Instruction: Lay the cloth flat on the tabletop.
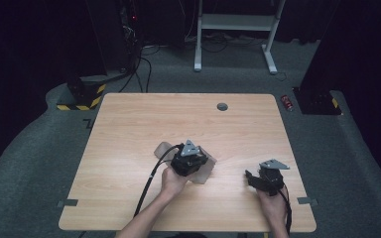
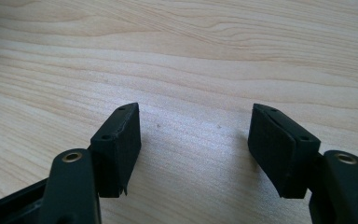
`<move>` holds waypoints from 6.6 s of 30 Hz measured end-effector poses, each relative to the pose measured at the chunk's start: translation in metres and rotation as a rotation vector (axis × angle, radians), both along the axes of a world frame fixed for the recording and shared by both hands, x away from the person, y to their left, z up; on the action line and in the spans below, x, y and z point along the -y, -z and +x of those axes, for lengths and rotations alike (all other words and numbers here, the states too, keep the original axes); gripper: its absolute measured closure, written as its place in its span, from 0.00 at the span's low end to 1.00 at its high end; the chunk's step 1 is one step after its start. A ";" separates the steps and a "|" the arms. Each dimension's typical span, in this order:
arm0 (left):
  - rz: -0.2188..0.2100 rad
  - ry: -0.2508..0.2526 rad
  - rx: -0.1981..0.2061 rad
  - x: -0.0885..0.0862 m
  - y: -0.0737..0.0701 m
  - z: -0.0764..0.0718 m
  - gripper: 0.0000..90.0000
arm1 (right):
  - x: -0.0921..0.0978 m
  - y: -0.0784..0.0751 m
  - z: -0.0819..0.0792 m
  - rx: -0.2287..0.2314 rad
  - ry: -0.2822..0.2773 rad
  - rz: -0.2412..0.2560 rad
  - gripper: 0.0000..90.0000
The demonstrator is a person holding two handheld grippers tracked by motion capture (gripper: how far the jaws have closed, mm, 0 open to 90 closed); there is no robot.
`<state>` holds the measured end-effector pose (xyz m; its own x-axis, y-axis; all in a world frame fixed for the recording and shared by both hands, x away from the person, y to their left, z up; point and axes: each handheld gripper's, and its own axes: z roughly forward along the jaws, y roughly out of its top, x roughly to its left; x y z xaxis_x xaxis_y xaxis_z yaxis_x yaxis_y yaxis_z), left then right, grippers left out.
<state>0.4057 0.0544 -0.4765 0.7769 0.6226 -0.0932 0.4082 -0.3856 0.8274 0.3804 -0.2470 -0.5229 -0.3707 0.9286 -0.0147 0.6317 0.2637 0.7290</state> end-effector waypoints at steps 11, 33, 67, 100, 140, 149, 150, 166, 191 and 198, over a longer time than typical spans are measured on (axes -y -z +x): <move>0.013 0.025 -0.048 0.013 0.008 0.000 0.83 | 0.000 0.000 0.000 0.000 0.000 0.000 0.38; 0.056 -0.260 -0.058 -0.090 0.018 -0.016 0.67 | -0.046 -0.013 -0.020 0.067 -0.232 0.060 0.79; 0.117 -0.397 -0.119 -0.108 0.036 0.024 0.87 | -0.125 -0.009 -0.031 0.017 -0.526 0.013 0.99; 0.219 -0.264 -0.115 -0.111 0.031 0.000 1.00 | -0.091 -0.009 -0.058 0.025 -0.575 0.030 0.85; 0.210 -0.189 -0.256 -0.070 0.024 0.040 0.88 | -0.092 -0.003 -0.001 -0.008 -0.298 -0.008 0.90; 0.152 -0.080 -0.163 -0.061 0.009 0.010 0.98 | -0.091 -0.003 -0.001 -0.010 -0.304 0.001 0.90; 0.150 -0.064 -0.151 -0.059 0.008 0.005 0.98 | -0.091 -0.003 -0.001 -0.009 -0.304 0.001 0.90; 0.132 -0.020 -0.120 -0.054 0.009 -0.033 0.84 | -0.087 -0.009 -0.003 -0.006 -0.313 0.024 0.89; 0.221 -0.102 -0.141 -0.050 0.010 0.015 0.99 | -0.102 -0.018 0.033 -0.052 -0.283 0.047 0.99; 0.158 0.006 -0.099 -0.054 -0.003 -0.028 0.99 | -0.099 -0.027 -0.010 0.019 -0.404 0.035 0.99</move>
<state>0.3778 0.1086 -0.4735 0.7725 0.6311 -0.0704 0.4820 -0.5105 0.7121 0.3702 -0.1479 -0.4955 -0.7060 0.7082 0.0043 0.4689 0.4628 0.7523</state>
